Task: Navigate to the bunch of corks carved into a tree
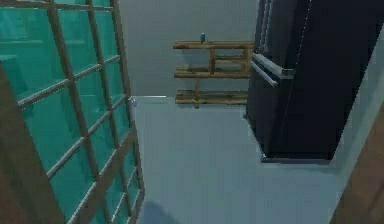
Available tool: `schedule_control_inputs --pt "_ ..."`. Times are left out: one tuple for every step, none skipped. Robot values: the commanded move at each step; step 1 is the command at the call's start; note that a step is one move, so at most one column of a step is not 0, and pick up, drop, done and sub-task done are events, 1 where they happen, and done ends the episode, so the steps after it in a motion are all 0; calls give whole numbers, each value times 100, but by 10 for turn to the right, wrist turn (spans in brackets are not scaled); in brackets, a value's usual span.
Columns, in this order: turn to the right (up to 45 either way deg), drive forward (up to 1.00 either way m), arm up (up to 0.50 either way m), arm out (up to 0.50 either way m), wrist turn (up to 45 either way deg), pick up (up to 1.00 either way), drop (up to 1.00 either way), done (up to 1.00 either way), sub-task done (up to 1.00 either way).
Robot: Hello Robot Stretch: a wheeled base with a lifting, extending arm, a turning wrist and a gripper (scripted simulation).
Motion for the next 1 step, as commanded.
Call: schedule_control_inputs --pt "0 100 0 0 0 0 0 0 0"
